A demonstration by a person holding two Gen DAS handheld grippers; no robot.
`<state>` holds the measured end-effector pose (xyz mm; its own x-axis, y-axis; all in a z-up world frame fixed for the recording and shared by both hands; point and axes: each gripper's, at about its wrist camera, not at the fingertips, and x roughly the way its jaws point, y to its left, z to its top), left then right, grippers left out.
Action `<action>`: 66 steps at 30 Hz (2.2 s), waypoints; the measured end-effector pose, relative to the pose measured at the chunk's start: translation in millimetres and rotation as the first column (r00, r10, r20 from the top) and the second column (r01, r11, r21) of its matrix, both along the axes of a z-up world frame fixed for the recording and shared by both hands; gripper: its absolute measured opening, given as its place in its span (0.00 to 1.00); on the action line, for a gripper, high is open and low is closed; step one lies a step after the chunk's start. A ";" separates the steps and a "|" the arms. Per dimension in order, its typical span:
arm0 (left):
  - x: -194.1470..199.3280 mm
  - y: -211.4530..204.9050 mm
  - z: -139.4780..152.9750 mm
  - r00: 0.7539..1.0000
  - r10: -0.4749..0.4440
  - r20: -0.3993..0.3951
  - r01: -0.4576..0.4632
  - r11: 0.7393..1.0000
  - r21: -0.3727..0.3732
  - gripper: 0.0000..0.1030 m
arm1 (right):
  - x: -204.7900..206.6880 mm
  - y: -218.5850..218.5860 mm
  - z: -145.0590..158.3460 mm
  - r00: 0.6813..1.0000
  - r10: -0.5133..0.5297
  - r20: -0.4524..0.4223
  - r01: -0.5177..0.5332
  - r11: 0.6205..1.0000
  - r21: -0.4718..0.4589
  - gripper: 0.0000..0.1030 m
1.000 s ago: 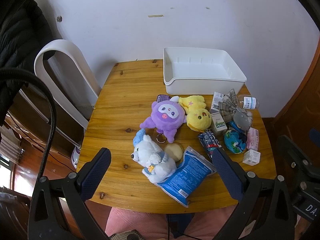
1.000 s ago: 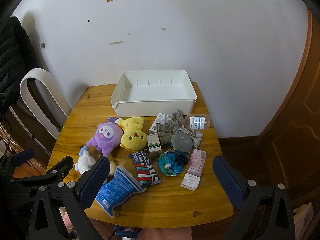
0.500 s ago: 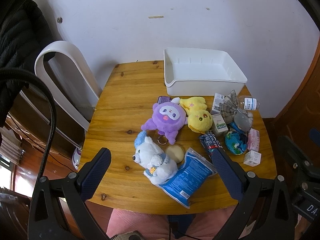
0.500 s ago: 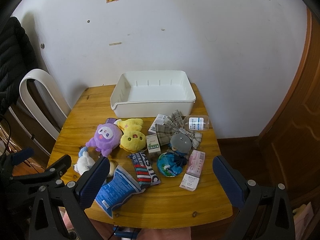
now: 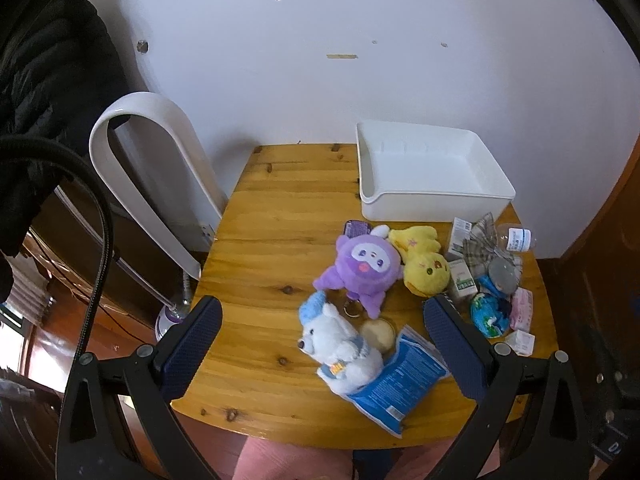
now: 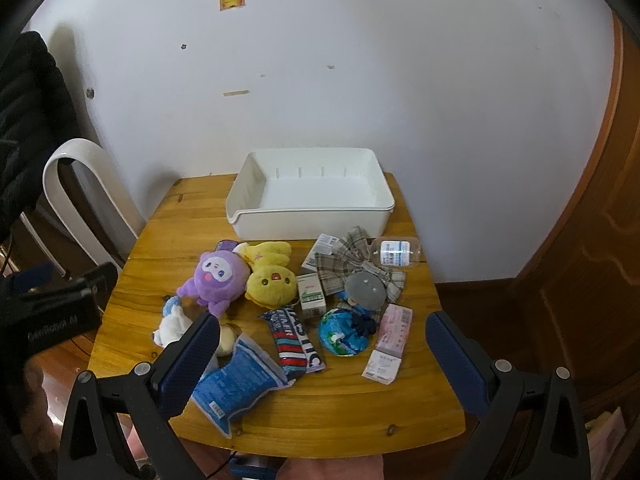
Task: Organize objects
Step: 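Grasp the white plush bear with the left tool while the right tool grasps the blue bag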
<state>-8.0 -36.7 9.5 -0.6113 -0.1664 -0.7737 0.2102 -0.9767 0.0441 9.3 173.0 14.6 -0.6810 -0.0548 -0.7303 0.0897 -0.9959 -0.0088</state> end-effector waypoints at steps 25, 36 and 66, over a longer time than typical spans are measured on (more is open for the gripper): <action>-28.3 -48.7 -85.7 0.988 -0.001 0.152 -0.022 0.988 0.153 0.98 | -29.0 -43.2 -133.5 0.947 0.072 0.312 0.002 0.973 -0.231 1.00; -53.9 -47.5 -139.4 0.972 0.037 0.231 -0.093 0.967 0.237 0.98 | -40.2 -47.1 -184.8 0.897 0.054 0.438 0.093 0.947 -0.307 1.00; -71.5 -44.0 -216.4 0.869 0.042 0.494 -0.219 0.926 0.308 0.98 | -46.4 -78.1 -224.6 0.883 0.103 0.457 0.040 0.955 -0.293 0.86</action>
<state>-79.6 -80.7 -206.8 -0.1507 0.1108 -0.9823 0.3770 -0.9121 -0.1607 -37.1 94.9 -210.0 -0.2630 -0.3248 -0.9085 0.0431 -0.9446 0.3252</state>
